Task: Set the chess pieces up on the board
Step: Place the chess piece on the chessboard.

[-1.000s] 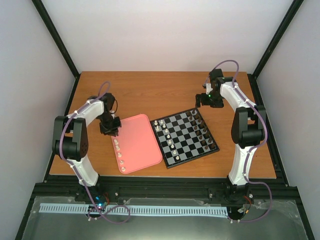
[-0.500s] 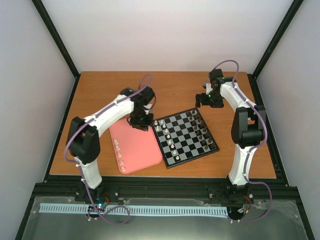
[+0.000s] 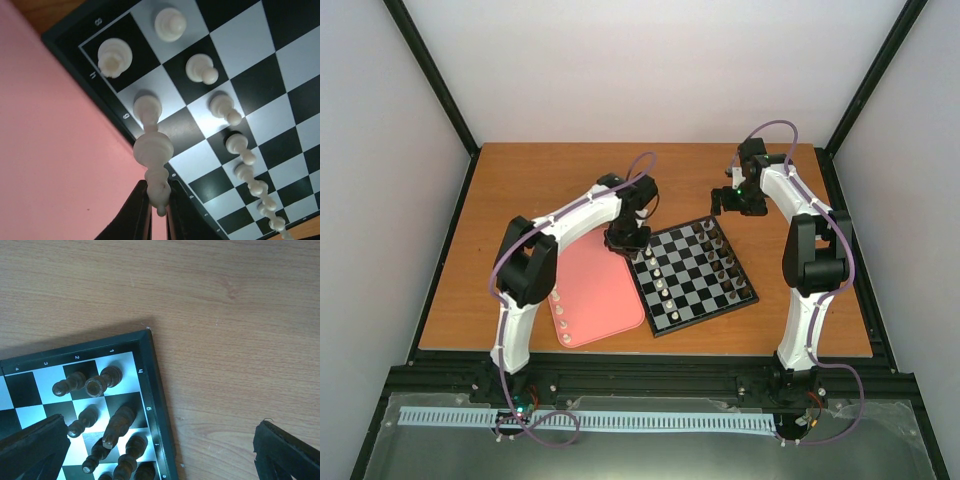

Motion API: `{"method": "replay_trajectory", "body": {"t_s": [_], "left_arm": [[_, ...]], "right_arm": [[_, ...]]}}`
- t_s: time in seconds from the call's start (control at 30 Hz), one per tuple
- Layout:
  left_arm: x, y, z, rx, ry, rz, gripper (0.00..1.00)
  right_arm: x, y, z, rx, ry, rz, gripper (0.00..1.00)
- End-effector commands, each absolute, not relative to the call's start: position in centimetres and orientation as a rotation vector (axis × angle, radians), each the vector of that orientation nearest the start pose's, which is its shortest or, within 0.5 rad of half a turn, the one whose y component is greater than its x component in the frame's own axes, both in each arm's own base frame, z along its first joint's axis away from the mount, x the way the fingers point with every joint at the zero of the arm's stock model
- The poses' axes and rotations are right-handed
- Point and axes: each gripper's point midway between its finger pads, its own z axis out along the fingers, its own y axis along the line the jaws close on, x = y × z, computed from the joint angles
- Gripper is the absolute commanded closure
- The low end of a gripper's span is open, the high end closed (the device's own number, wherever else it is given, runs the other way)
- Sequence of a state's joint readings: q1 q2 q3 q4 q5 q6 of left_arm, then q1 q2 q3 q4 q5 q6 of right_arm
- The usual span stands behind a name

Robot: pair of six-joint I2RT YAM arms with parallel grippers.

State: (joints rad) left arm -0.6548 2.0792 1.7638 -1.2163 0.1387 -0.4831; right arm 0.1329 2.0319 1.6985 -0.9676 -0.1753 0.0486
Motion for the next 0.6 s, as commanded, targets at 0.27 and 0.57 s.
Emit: {"method": "replay_trajectory", "body": {"t_s": [0.27,0.57], "left_arm": [[30.5,-28.6,8.8,0.342,3.147,-0.258,0.99],[30.1,-29.1,7.6,0.373,3.17,-0.25,0.99]], "right_arm": [[44.8,8.2,10.5,-0.144,2.83,0.289,0.0],[44.8,8.1,10.2,-0.14,2.836,0.292,0.0]]}}
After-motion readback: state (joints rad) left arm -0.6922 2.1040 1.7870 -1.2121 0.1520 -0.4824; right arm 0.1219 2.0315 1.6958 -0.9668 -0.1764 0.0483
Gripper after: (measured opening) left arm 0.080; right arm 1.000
